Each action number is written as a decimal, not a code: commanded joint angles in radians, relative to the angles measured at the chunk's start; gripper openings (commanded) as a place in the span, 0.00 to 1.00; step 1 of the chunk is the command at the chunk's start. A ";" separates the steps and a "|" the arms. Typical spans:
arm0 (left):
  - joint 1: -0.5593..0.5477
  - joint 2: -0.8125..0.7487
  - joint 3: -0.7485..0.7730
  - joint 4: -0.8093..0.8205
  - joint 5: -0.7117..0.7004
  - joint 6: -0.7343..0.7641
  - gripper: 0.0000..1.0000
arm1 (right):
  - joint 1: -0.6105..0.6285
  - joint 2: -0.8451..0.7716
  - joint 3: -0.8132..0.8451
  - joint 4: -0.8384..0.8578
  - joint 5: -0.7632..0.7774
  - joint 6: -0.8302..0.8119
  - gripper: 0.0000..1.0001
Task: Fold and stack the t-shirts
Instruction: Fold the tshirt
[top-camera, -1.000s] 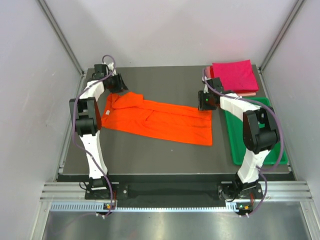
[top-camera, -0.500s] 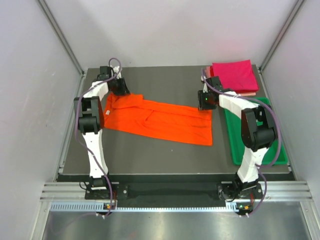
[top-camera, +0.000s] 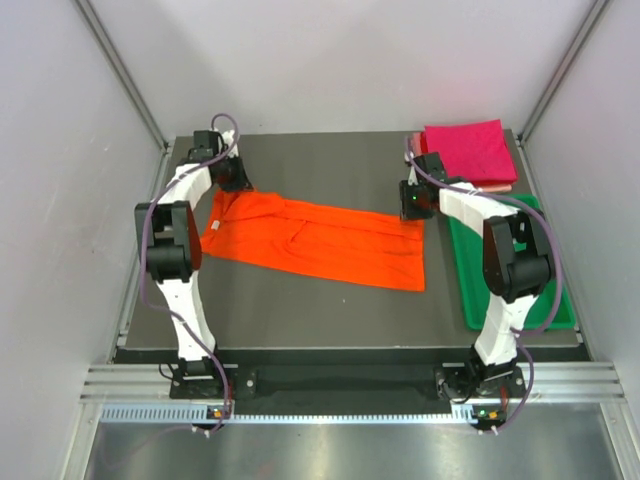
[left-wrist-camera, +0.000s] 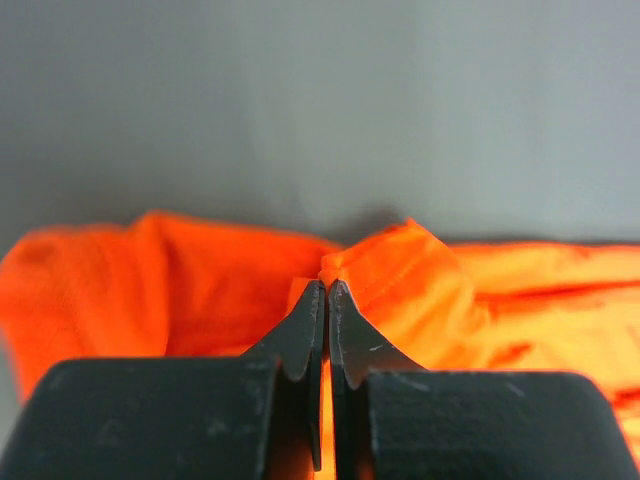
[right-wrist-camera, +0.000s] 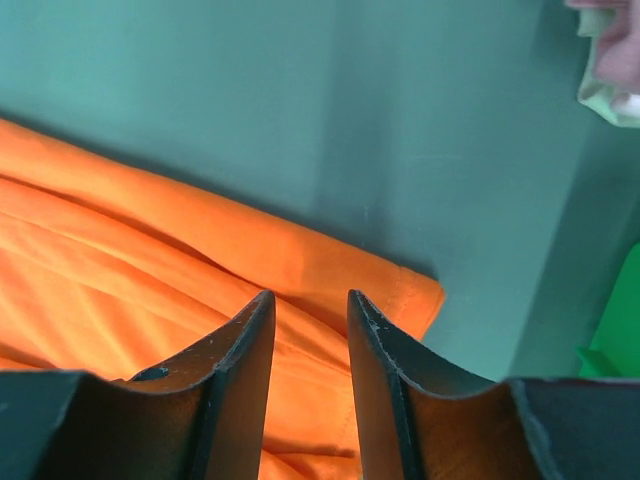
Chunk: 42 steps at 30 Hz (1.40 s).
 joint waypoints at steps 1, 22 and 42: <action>0.005 -0.154 -0.059 0.004 -0.062 0.019 0.00 | -0.005 -0.003 0.018 -0.004 0.030 0.007 0.35; 0.013 -0.319 -0.315 -0.068 -0.206 -0.025 0.00 | 0.004 -0.136 -0.126 0.010 0.068 0.008 0.31; 0.013 -0.333 -0.355 -0.132 -0.246 -0.050 0.00 | 0.010 -0.208 -0.160 0.008 0.041 0.005 0.12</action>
